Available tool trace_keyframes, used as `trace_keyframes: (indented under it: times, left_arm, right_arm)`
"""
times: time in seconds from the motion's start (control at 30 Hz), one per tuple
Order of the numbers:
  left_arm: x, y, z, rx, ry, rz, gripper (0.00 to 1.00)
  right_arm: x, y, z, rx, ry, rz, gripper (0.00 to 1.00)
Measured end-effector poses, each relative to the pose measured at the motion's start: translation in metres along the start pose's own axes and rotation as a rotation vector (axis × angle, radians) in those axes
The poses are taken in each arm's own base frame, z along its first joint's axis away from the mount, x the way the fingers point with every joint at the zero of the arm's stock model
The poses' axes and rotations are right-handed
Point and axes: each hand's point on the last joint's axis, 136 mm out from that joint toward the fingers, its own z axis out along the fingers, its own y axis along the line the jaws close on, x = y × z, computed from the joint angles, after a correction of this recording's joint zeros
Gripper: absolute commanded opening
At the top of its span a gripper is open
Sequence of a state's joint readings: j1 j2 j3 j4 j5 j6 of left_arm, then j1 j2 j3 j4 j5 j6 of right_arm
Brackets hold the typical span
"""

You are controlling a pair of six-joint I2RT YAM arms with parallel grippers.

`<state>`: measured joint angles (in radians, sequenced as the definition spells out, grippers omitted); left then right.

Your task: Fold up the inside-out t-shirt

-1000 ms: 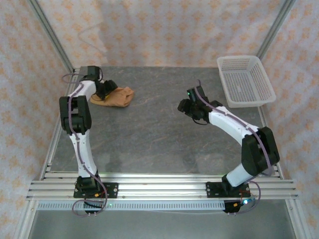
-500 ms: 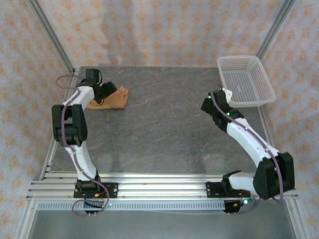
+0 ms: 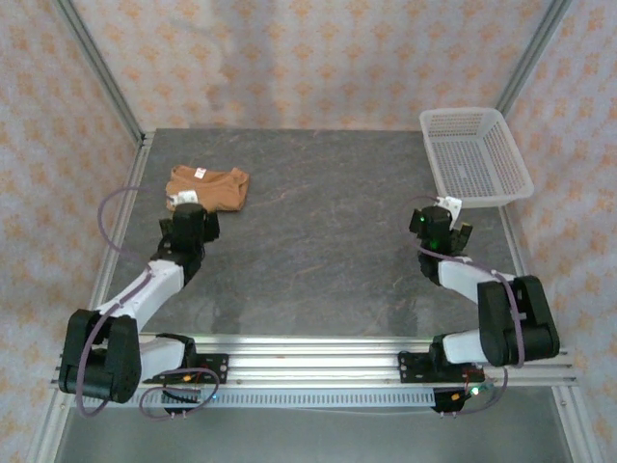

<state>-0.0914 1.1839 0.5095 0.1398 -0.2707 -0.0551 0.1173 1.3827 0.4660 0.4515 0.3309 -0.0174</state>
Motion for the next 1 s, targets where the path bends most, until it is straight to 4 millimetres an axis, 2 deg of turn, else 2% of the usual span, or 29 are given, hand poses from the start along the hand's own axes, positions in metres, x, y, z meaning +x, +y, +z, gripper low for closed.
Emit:
trace_keyframes:
  times: [0.1, 0.17, 0.27, 0.3, 0.4, 0.47, 0.6, 0.8, 1.0]
  left_arm:
    - [0.019, 0.005, 0.003, -0.009, -0.026, 0.011, 0.89]
    - [0.021, 0.01, 0.006, -0.016, -0.06, -0.016, 0.89]
    - [0.02, 0.013, 0.011, -0.008, -0.103, -0.055, 0.92]
    - [0.018, 0.012, 0.013, -0.002, -0.123, -0.07, 0.95]
    - [0.013, 0.002, 0.022, 0.03, -0.158, -0.081, 0.96]
    - [0.017, -0.005, 0.03, 0.047, -0.159, -0.076, 1.0]
    - [0.031, -0.015, 0.042, 0.061, -0.119, -0.045, 1.0]
    - [0.0, -0.022, 0.045, 0.073, -0.173, -0.064, 1.0]
    - [-0.001, -0.023, 0.045, 0.074, -0.174, -0.064, 1.0]
  right_arm:
    - [0.002, 0.002, 0.011, -0.026, -0.023, 0.021, 0.99]
    - [0.003, 0.005, 0.019, -0.049, -0.05, 0.042, 0.99]
    - [0.017, 0.006, 0.02, -0.074, -0.052, 0.046, 0.99]
    - [0.02, 0.006, 0.02, -0.079, -0.051, 0.046, 0.99]
    - [0.012, 0.008, 0.019, -0.09, -0.083, 0.06, 0.99]
    - [0.007, 0.009, 0.019, -0.097, -0.101, 0.07, 0.99]
    - [0.003, 0.01, 0.018, -0.103, -0.115, 0.077, 0.99]
    - [0.003, 0.011, 0.018, -0.105, -0.119, 0.077, 0.99]
    - [0.003, 0.014, 0.017, -0.123, -0.117, 0.069, 0.99]
